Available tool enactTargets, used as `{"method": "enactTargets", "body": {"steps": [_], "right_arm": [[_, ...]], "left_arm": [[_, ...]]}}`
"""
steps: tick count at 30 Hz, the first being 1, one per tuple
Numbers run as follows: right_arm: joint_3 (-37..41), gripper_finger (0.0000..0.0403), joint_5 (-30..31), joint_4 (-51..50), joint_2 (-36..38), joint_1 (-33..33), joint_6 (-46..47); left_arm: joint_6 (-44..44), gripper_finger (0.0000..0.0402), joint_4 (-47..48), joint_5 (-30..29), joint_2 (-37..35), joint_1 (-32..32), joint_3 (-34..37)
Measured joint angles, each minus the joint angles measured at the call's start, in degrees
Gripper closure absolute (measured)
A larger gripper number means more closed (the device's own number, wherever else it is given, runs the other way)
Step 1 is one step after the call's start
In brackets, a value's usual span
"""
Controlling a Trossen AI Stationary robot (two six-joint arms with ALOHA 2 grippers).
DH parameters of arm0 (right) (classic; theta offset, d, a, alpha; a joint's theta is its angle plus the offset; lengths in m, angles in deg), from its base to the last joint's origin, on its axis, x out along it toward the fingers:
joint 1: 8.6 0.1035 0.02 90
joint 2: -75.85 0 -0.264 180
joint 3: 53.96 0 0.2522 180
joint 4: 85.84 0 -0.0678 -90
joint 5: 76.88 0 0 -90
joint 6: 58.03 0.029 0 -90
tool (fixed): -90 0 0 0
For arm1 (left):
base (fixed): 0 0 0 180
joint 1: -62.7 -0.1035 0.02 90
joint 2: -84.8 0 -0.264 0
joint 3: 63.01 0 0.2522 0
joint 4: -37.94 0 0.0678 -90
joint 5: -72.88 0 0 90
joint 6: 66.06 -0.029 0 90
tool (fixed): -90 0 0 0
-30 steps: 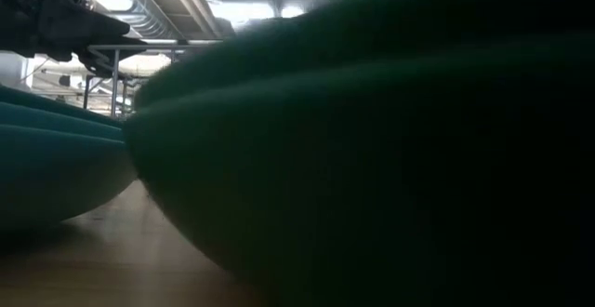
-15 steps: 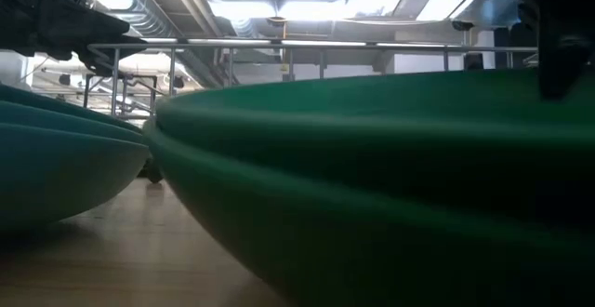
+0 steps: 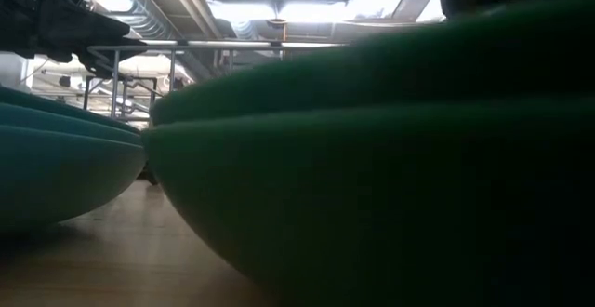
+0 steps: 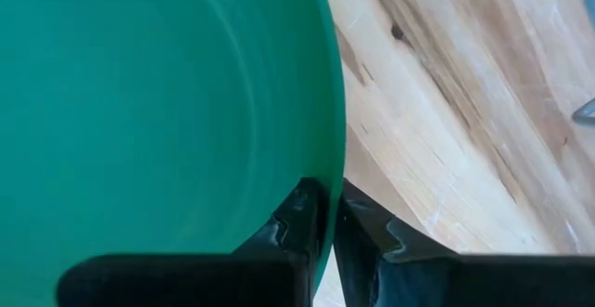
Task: Sort dishes
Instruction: Put the right green plate in the dish rack
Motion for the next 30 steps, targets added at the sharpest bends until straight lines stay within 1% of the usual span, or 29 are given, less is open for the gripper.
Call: {"method": "enactTargets", "body": {"steps": [21, 24, 30], "right_arm": [[0.02, 0.0374, 0.07, 0.26, -0.19, 0.00, -0.52], [0.05, 0.0366, 0.11, 0.24, -0.24, 0.00, -1.17], [0.09, 0.0334, 0.02, 0.36, -0.32, 0.09, -1.44]], "left_arm": [[0.00, 0.0196, 0.00, -0.02, 0.00, 0.02, 0.00], [0.00, 0.0196, 0.00, -0.02, 0.00, 0.01, 0.00], [0.00, 0.0196, 0.00, -0.02, 0.00, 0.00, 0.00]]}}
